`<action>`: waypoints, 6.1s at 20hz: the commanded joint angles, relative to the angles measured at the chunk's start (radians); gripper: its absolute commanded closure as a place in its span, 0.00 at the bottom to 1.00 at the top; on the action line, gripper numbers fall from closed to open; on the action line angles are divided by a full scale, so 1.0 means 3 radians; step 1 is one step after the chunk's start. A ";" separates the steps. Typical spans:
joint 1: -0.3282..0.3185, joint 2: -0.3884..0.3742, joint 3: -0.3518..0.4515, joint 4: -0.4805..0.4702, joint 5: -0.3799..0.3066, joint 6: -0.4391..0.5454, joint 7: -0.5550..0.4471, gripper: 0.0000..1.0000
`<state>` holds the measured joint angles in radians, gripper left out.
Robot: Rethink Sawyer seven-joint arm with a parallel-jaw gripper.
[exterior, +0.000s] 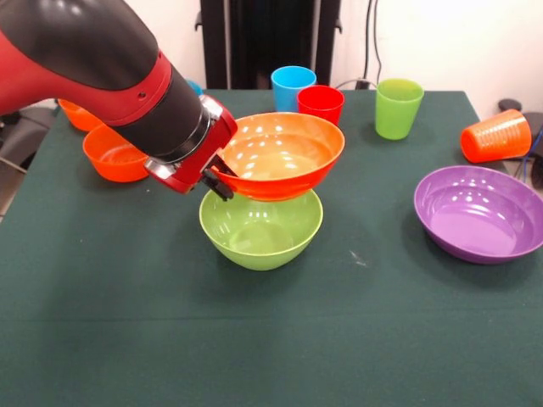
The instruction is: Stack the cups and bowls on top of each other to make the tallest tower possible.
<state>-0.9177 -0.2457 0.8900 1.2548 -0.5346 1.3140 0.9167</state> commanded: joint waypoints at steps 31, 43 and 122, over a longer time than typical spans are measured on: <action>0.0124 -0.0124 -0.0055 -0.0112 -0.0232 -0.0247 -0.0633 1.00; 0.0062 -0.0090 -0.0008 -0.0006 -0.0188 -0.0567 -0.0595 1.00; 0.0242 -0.0123 -0.0313 0.0067 -0.0175 -0.0275 -0.0416 1.00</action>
<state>-0.9037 -0.2990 0.8515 1.2711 -0.5586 1.1747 0.9167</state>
